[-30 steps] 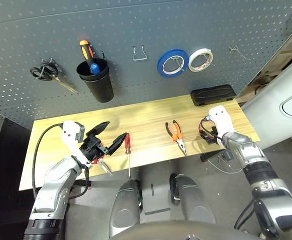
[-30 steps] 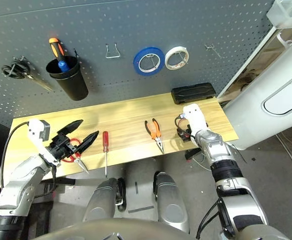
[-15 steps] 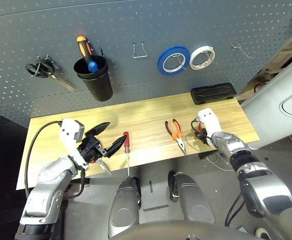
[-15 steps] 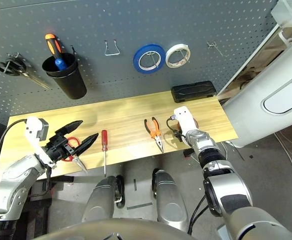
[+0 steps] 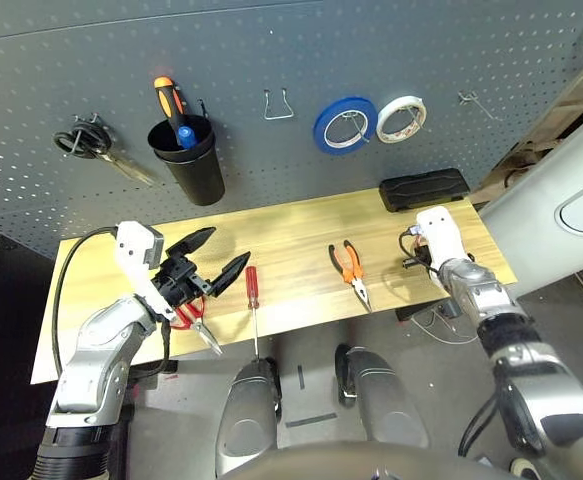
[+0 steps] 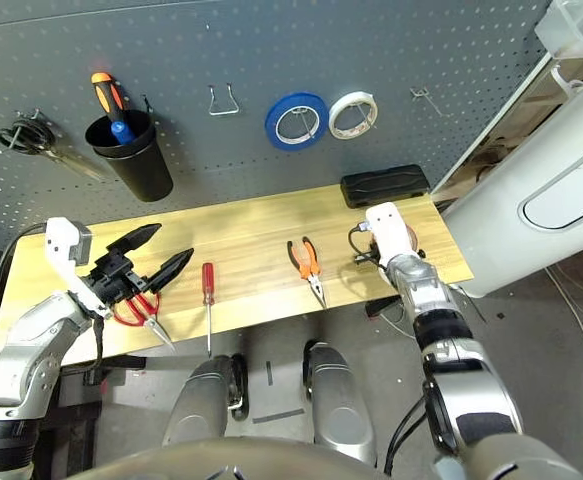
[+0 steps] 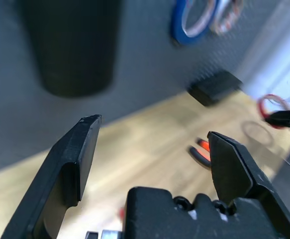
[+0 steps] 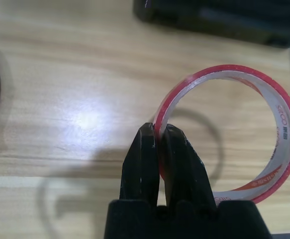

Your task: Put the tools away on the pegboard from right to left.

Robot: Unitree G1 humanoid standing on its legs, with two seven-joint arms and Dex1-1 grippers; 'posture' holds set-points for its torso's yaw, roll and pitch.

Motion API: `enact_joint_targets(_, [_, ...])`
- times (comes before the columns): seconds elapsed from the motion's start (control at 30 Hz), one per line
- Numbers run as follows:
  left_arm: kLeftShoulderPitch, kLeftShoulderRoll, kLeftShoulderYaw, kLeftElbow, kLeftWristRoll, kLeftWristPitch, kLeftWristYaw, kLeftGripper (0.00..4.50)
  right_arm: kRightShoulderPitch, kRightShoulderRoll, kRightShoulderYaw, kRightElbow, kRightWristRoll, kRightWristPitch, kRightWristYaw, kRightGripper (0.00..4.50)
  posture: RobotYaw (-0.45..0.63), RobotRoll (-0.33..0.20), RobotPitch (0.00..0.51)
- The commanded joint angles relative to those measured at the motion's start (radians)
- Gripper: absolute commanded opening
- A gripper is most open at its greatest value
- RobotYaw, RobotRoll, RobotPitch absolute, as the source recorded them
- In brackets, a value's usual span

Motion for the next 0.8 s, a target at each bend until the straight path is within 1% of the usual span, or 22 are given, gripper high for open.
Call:
enact_joint_targets(0.03, [0.032, 0.018, 0.045, 0.028, -0.019, -0.032, -0.039, 4.50, 0.048, -0.016, -0.023, -0.144, 0.000, 0.029, -0.013, 0.09, 0.01, 0.000, 0.049])
enact_joint_targets(0.17, [0.042, 0.045, 0.095, 0.022, -0.059, -0.034, -0.078, 4.50, 0.084, -0.036, -0.046, -0.271, -0.008, 0.015, -0.037, 0.09, 0.00, 0.000, 0.040])
enact_joint_targets(0.27, [0.040, 0.056, 0.112, 0.029, -0.074, -0.039, -0.109, 4.50, 0.090, -0.043, -0.050, -0.313, -0.022, -0.017, -0.054, 0.09, 0.00, 0.000, 0.036])
enact_joint_targets(0.33, [0.025, 0.059, 0.123, 0.046, -0.068, -0.073, -0.122, 4.50, 0.083, -0.044, -0.060, -0.322, -0.023, -0.039, -0.065, 0.09, 0.01, 0.000, 0.034])
enact_joint_targets(0.4, [0.002, 0.059, 0.131, 0.055, -0.067, -0.096, -0.128, 4.50, 0.070, -0.048, -0.068, -0.315, -0.026, -0.066, -0.073, 0.09, 0.01, 0.000, 0.035])
enact_joint_targets(0.53, [-0.019, 0.067, 0.127, 0.047, -0.080, -0.092, -0.147, 4.50, 0.035, -0.059, -0.078, -0.286, -0.029, -0.118, -0.085, 0.09, 0.02, 0.000, 0.036])
enact_joint_targets(0.8, [-0.072, 0.090, 0.127, 0.090, -0.087, -0.095, -0.195, 4.50, -0.098, -0.112, -0.093, -0.124, -0.031, -0.213, -0.073, 0.09, 0.02, 0.000, 0.037])
